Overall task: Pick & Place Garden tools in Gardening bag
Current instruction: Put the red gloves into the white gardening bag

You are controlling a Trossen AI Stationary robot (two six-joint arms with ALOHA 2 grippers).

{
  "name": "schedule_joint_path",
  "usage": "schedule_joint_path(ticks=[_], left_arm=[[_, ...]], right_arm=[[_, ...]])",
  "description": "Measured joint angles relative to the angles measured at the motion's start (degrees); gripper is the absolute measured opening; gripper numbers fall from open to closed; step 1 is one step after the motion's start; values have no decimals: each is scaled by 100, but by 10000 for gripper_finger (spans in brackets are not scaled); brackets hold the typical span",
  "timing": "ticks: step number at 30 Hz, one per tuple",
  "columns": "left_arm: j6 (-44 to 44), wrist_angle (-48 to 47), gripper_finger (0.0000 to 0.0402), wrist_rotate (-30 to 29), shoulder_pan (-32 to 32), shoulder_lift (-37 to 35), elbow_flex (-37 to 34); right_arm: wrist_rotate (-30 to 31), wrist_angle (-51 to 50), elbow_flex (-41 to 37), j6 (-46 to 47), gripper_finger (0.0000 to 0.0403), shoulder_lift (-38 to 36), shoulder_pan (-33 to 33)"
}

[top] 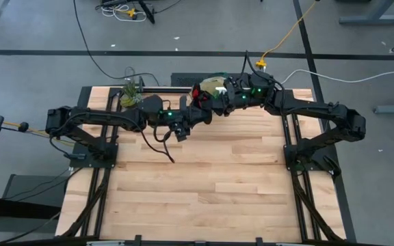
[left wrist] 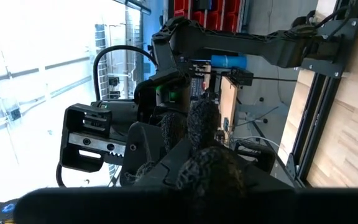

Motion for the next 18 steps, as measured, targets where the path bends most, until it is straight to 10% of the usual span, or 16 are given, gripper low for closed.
schedule_joint_path(ticks=[18], left_arm=[[-11,-98,11,-274,-49,2,0]], right_arm=[[-36,-26,-4,-42,29,-2,0]])
